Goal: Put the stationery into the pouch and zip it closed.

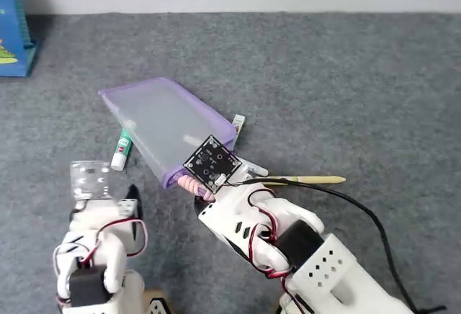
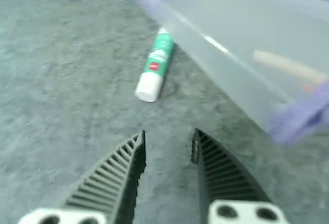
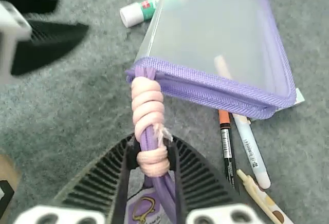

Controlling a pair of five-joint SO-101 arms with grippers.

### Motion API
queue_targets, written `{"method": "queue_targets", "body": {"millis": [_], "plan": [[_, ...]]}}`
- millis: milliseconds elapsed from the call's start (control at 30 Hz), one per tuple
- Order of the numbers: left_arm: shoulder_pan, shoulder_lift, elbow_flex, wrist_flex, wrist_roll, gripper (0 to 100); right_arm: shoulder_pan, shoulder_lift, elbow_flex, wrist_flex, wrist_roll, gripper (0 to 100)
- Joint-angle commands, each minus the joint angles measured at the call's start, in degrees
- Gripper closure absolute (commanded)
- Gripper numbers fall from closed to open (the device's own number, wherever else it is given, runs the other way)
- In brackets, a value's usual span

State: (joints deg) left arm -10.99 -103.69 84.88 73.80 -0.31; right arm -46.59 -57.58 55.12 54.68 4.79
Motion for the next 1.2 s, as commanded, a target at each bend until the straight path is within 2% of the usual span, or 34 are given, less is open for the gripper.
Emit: {"method": "queue_targets", "body": {"millis": [0,167,367,633,867,1067,1167], "plan": [[6.0,-0.6,-0.3,-0.4,-0.5,85,0.0,-1.7,-0.6,0.4,0.0,99.1],[11.9,-0.6,2.4,-3.6,-1.0,84,0.0,-1.7,-0.6,0.4,0.0,99.1],[13.7,-0.6,2.7,-4.7,2.4,73,-1.9,-1.7,-0.5,1.2,-2.1,99.1],[13.2,-0.6,2.7,-5.1,2.6,73,-1.7,-1.7,-0.5,1.3,-2.9,99.1],[13.0,-0.6,3.1,-6.5,2.3,79,-1.5,-2.0,-0.9,3.4,-2.9,99.1],[6.8,-0.6,6.4,-12.8,1.1,79,-1.8,-7.1,-0.9,5.7,-2.8,99.1],[6.2,-0.6,6.9,-13.3,0.0,79,-1.7,-10.1,-0.9,7.1,-2.8,99.1]]}}
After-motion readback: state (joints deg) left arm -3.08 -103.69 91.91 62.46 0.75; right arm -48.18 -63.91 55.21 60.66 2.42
